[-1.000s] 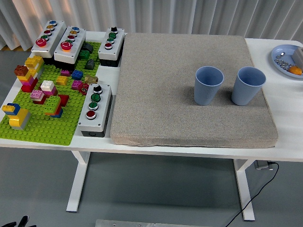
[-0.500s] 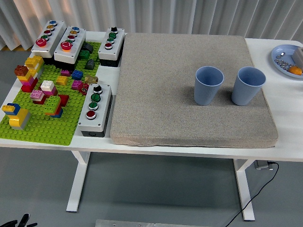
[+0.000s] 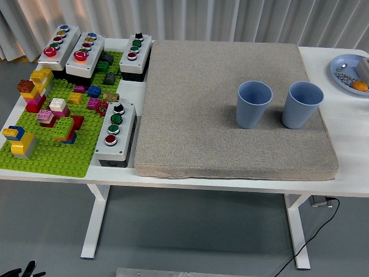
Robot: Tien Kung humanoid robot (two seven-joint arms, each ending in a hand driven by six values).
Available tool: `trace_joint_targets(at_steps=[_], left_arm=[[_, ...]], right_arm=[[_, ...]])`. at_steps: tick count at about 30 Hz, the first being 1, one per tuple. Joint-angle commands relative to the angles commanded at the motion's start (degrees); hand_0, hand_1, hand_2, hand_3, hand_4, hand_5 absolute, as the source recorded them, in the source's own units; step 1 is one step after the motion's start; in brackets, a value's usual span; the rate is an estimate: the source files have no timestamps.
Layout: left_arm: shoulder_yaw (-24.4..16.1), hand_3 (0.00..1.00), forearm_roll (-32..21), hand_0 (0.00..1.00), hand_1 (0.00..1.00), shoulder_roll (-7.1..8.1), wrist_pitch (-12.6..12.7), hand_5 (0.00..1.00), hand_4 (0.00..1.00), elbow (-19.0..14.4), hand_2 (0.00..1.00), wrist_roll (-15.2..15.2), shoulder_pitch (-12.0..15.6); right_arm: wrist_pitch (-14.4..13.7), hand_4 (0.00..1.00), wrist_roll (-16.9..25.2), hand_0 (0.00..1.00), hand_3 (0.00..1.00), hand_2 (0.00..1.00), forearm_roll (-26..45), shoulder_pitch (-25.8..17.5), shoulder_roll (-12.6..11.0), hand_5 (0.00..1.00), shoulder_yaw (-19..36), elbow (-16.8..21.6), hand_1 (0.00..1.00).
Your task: Pick cup pour cup place
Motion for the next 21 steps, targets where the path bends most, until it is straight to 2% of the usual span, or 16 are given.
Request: trace_joint_targets(at_steps=[21], left_arm=[[0.48, 0.651, -0.58, 0.722, 0.664, 0.07, 0.03, 0.977, 0.492, 0.0, 0.734, -0.06, 0.21]], right_arm=[[0.46, 0.779, -0.8, 0.915, 0.807, 0.78, -1.06, -0.24, 0.06, 0.998, -0.18, 0.11, 0.803]])
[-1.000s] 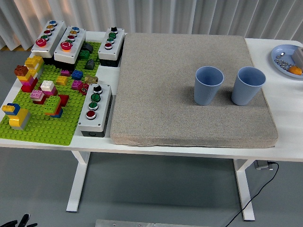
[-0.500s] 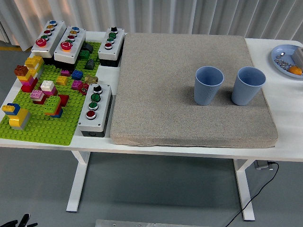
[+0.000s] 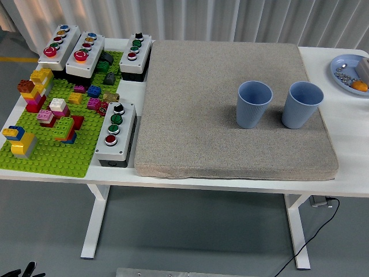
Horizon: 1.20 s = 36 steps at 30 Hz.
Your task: Pick cup pour cup place
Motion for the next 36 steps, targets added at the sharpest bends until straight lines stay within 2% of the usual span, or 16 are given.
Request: trace_joint_targets(at_steps=[36], left_arm=[[-0.55, 0.652, 0.52, 0.723, 0.665, -0.02, 0.04, 0.98, 0.493, 0.0, 0.737, 0.06, -0.21]], right_arm=[[0.09, 0.781, 0.41, 0.923, 0.803, 0.782, 0.08, 0.08, 0.03, 0.998, 0.45, 0.01, 0.804]])
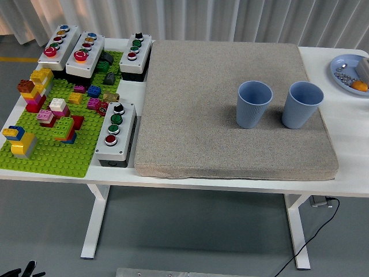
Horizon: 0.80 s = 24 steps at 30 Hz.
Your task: Pick cup pour cup place
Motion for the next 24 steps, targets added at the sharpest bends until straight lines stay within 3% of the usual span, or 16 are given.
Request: trace_joint_targets(at_steps=[24], left_arm=[[-0.6, 0.652, 0.12, 0.723, 0.664, -0.08, 0.17, 0.98, 0.492, 0.0, 0.737, 0.02, 0.41]], right_arm=[[0.08, 0.78, -0.26, 0.924, 0.802, 0.781, -0.15, -0.17, -0.01, 0.998, -0.41, 0.13, 0.804]])
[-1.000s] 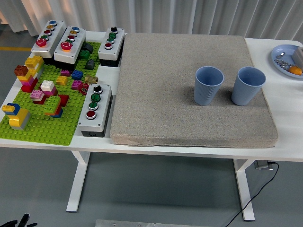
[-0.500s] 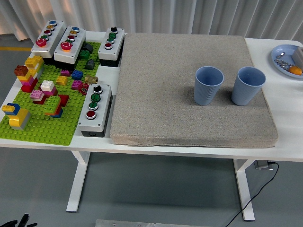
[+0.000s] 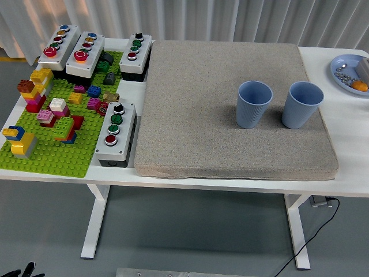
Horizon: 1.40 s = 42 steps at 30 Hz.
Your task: Pick cup pour cup place
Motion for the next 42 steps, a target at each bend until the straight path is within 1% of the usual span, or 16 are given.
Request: trace_joint_targets(at_steps=[25, 34, 42], left_arm=[[0.06, 0.649, -0.56, 0.722, 0.664, 0.05, 0.17, 0.979, 0.492, 0.0, 0.736, -0.3, 0.02], [-0.82, 0.65, 0.12, 0.722, 0.663, -0.14, 0.31, 0.979, 0.494, 0.0, 0.735, -0.18, -0.13], [0.42, 0.65, -1.75, 0.72, 0.663, 0.02, 0.51, 0.982, 0.497, 0.0, 0.735, -0.37, -0.04]], right_arm=[[-0.03, 0.773, -0.03, 0.924, 0.801, 0.782, -0.02, 0.12, -0.14, 0.998, -0.05, 0.2, 0.804], [-0.03, 0.768, -0.04, 0.924, 0.801, 0.782, -0.1, 0.16, -0.17, 0.996, 0.03, 0.28, 0.804], [0.0, 0.766, 0.01, 0.924, 0.801, 0.779, 0.03, 0.19, -0.3, 0.995, 0.07, 0.37, 0.803]])
